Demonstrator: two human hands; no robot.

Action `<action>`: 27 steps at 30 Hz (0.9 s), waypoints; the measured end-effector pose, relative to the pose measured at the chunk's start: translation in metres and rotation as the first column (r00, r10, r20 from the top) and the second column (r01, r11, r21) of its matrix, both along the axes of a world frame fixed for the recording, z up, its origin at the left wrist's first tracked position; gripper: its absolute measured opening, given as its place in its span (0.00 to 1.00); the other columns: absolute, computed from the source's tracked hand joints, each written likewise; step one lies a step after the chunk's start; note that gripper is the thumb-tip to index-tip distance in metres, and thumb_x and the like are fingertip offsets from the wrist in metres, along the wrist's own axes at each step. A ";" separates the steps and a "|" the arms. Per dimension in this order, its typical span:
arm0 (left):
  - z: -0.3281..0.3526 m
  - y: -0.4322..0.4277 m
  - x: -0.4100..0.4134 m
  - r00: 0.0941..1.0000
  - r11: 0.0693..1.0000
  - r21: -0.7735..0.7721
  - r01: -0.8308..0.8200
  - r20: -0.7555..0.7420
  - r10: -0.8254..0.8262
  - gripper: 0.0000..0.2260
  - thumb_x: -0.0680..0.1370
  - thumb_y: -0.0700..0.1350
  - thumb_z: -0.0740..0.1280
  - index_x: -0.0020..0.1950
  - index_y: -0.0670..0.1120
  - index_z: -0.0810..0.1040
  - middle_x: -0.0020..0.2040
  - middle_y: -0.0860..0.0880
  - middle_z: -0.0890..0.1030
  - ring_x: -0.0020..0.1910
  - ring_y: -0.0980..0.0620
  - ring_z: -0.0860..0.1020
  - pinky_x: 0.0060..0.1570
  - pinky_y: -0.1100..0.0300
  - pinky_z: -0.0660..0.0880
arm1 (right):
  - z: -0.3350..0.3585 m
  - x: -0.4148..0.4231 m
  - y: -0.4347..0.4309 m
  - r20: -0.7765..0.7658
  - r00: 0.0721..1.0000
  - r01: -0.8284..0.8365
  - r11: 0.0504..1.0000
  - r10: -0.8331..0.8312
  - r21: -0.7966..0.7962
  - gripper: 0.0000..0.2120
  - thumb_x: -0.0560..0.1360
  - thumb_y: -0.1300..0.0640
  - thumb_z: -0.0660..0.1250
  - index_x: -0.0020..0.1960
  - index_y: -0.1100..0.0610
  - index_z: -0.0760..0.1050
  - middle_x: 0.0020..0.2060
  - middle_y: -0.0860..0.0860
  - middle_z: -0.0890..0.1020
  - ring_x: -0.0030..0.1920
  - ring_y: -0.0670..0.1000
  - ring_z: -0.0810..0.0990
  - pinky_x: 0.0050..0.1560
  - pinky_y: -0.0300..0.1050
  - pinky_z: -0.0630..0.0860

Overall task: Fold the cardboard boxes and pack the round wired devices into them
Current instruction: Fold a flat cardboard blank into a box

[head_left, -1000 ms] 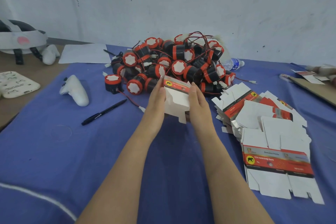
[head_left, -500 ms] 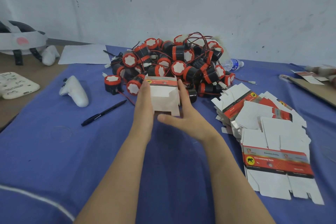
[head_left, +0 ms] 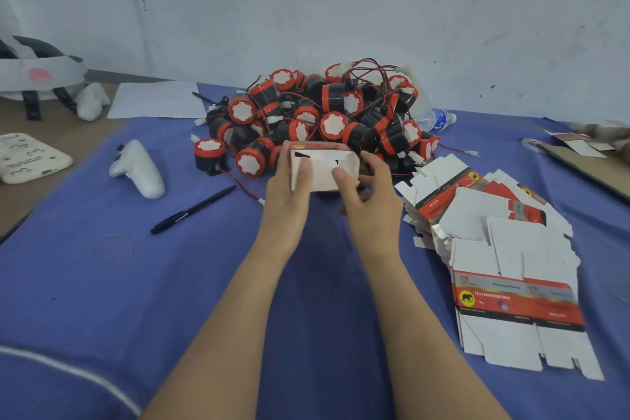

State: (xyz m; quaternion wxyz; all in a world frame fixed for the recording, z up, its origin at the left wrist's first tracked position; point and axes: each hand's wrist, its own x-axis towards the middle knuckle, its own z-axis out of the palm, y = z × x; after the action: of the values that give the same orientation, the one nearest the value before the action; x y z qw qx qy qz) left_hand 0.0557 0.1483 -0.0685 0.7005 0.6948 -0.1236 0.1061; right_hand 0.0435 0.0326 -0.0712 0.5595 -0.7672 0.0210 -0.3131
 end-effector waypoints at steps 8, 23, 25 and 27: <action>-0.007 0.001 -0.003 0.954 0.911 0.289 -0.294 0.154 0.259 0.35 0.69 0.74 0.55 0.72 0.59 0.64 0.59 0.54 0.69 0.63 0.55 0.68 0.68 0.48 0.66 | 0.013 -0.005 -0.001 0.051 0.978 -0.206 0.969 0.200 0.135 0.18 0.74 0.39 0.62 0.62 0.40 0.72 0.53 0.56 0.78 0.51 0.47 0.77 0.53 0.36 0.74; 0.007 -0.002 -0.013 0.906 0.902 0.213 -0.376 0.291 0.309 0.40 0.68 0.73 0.55 0.76 0.54 0.60 0.57 0.61 0.65 0.61 0.60 0.64 0.70 0.48 0.62 | 0.022 -0.012 0.013 0.087 0.957 -0.290 0.927 0.277 0.236 0.20 0.74 0.37 0.53 0.59 0.44 0.73 0.49 0.37 0.80 0.50 0.37 0.79 0.46 0.30 0.75; 0.008 -0.003 -0.013 0.901 0.903 0.198 -0.381 0.301 0.313 0.39 0.68 0.71 0.57 0.72 0.50 0.66 0.59 0.56 0.64 0.61 0.59 0.64 0.68 0.55 0.65 | 0.023 -0.012 0.011 0.089 0.956 -0.294 0.928 0.280 0.228 0.19 0.74 0.37 0.53 0.57 0.44 0.74 0.50 0.41 0.80 0.50 0.40 0.79 0.47 0.33 0.76; 0.009 -0.003 -0.014 0.928 0.951 0.126 -0.281 0.290 0.236 0.35 0.68 0.69 0.62 0.67 0.48 0.66 0.62 0.57 0.68 0.60 0.63 0.69 0.60 0.68 0.70 | 0.024 -0.012 0.012 0.102 0.955 -0.296 0.925 0.279 0.237 0.17 0.75 0.37 0.52 0.56 0.42 0.73 0.50 0.40 0.79 0.49 0.37 0.79 0.46 0.31 0.75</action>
State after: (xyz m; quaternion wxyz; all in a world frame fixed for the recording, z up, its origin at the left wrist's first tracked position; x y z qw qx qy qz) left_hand 0.0422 0.1451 -0.0595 0.5966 0.7397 -0.1339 0.2811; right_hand 0.0320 0.0441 -0.0472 0.6916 -0.6746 -0.0711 -0.2479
